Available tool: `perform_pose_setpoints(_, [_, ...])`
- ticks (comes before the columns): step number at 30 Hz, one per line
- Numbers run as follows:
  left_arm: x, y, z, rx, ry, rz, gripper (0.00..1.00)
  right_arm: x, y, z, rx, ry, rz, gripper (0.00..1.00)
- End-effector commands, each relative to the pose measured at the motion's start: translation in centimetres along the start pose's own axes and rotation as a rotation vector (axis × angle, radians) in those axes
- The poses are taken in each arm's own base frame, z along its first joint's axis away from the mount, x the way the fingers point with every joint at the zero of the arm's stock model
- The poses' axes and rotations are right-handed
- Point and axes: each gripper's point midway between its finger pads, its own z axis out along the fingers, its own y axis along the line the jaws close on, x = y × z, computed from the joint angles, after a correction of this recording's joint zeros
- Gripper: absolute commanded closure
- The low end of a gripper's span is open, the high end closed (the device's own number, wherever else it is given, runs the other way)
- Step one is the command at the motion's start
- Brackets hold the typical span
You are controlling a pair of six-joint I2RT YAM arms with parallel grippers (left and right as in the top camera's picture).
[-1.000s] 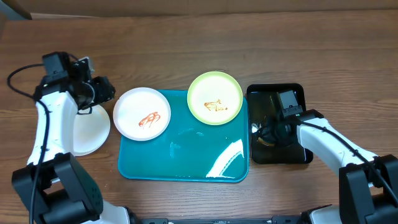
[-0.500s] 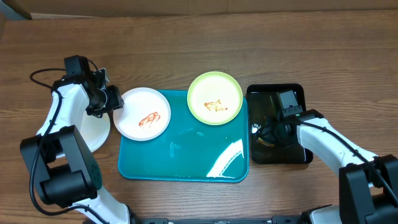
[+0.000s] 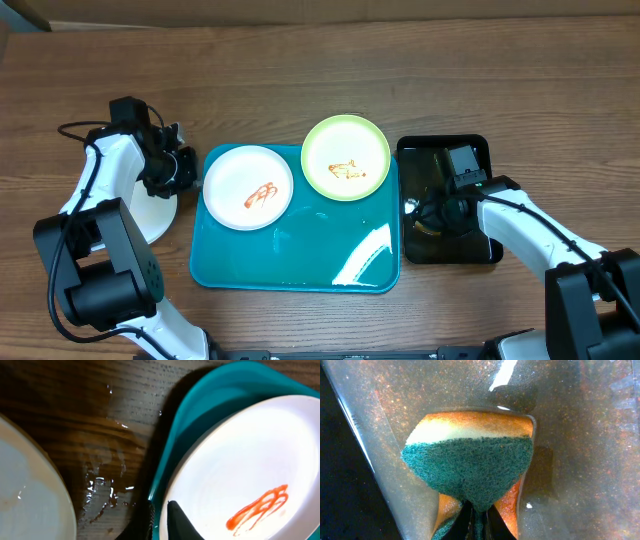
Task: Clean dirty plates on tray and stack at the side
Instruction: 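Grasp the other white plate with the left gripper and drag it forward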
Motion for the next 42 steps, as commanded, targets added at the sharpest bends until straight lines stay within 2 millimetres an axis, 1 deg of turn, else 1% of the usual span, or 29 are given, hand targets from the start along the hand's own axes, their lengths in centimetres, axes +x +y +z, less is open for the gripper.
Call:
perform_pose_setpoints(1, [1.0,-0.9,0.8,0.021,0.041,0.026,0.94,3.9,-1.3,1.8,0.032,0.143,-0.004,0.96])
perform_pose_setpoints(2, [1.4,-1.0,0.9,0.021,0.055,0.027,0.96,3.9,-1.4,1.7,0.033,0.144,-0.004,0.96])
perform_pose_setpoints(6, [2.8,-1.4,1.5,0.021,0.100,0.032,0.95,4.0,-1.4,1.7,0.035,0.147,-0.003,0.96])
perform_pose_setpoints(9, [3.8,-1.8,2.1,0.008,0.129,0.050,0.72,4.0,-1.4,1.7,0.035,0.147,-0.003,0.96])
perform_pose_setpoints(10, [4.0,-1.6,2.2,-0.008,0.136,0.054,0.70,4.0,-1.4,1.7,0.035,0.147,-0.003,0.96])
perform_pose_setpoints(13, [4.6,-1.4,2.3,-0.060,0.159,0.071,0.69,4.0,-1.4,1.7,0.035,0.147,-0.004,0.96])
perform_pose_setpoints(17, [5.3,-2.0,2.4,-0.087,0.185,0.102,0.70,4.0,-1.4,1.7,0.036,0.147,-0.003,0.96])
perform_pose_setpoints(20, [5.9,-3.1,2.7,-0.089,0.206,0.135,0.70,4.0,-1.4,1.7,0.036,0.148,-0.003,0.96])
perform_pose_setpoints(28, [9.1,-5.9,2.9,-0.107,0.311,0.198,0.71,4.2,-1.6,1.7,0.042,0.157,-0.003,0.96])
perform_pose_setpoints(32, [10.3,-7.5,3.2,-0.116,0.341,0.253,0.71,4.2,-1.6,1.7,0.042,0.157,-0.003,0.96])
perform_pose_setpoints(37, [10.8,-8.9,3.7,-0.144,0.334,0.317,0.71,4.2,-1.6,1.7,0.042,0.158,-0.003,0.96])
perform_pose_setpoints(39, [10.9,-9.8,3.9,-0.141,0.326,0.346,0.72,4.3,-1.6,1.7,0.043,0.159,-0.003,0.96])
perform_pose_setpoints(42, [11.4,-11.0,4.3,-0.142,0.322,0.368,0.75,4.3,-1.6,1.7,0.044,0.160,-0.003,0.96])
